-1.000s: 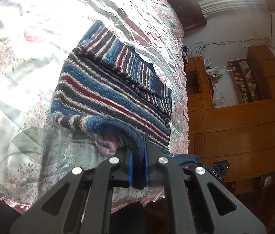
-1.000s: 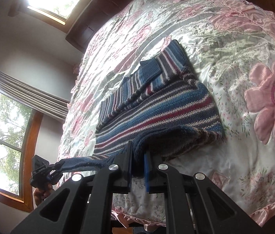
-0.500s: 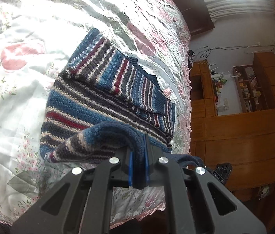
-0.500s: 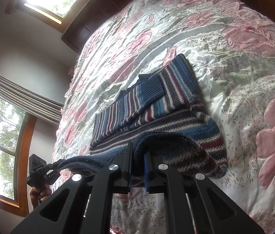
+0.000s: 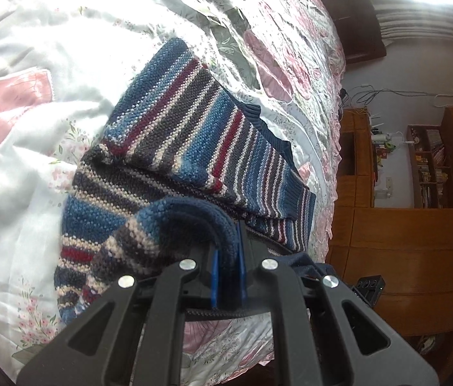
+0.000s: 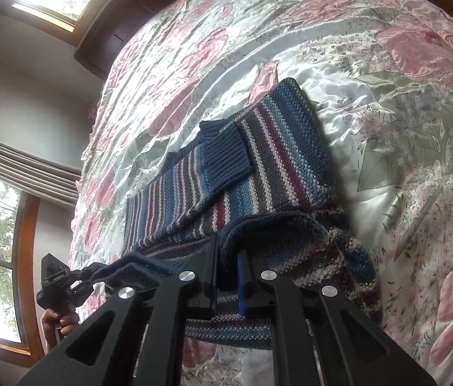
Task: Fold small clothes
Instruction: 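Carry the held hem over the sweater body and lay it near the collar, then open both grippers to release the folded hem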
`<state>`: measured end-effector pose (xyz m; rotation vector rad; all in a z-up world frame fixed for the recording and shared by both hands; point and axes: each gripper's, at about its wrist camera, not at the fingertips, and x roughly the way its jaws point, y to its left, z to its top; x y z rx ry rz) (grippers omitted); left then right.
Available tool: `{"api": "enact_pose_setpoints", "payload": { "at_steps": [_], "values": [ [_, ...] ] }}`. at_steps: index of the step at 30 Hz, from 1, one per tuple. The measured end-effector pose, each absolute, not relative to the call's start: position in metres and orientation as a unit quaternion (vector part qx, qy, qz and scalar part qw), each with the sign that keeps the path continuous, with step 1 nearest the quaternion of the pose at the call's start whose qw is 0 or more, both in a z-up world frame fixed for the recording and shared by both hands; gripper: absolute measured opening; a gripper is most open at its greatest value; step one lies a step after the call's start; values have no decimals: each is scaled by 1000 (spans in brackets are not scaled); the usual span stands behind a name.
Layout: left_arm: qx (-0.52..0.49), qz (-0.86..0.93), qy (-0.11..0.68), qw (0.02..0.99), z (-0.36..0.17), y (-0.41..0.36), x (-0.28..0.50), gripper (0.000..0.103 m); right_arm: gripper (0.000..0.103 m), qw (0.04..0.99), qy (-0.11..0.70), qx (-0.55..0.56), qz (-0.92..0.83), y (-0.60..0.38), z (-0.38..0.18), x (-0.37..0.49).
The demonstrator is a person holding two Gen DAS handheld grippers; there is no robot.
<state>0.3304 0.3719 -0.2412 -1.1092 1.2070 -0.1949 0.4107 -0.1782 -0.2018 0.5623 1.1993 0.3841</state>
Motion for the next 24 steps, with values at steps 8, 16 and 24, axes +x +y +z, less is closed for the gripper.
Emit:
{"api": "enact_pose_setpoints", "payload": {
  "at_steps": [8,16,24],
  "values": [
    [-491,-71,563,661,-277,376,361,12,10,755,575,268,167,-176,-238,448],
    [-484,-93,571,656,-292,379,372,49,40,726,581,314,192,-178,-262,470],
    [-382,-125,541,739,-234,388,375,66,51,765,548,225,251,-172,-205,467]
  ]
}}
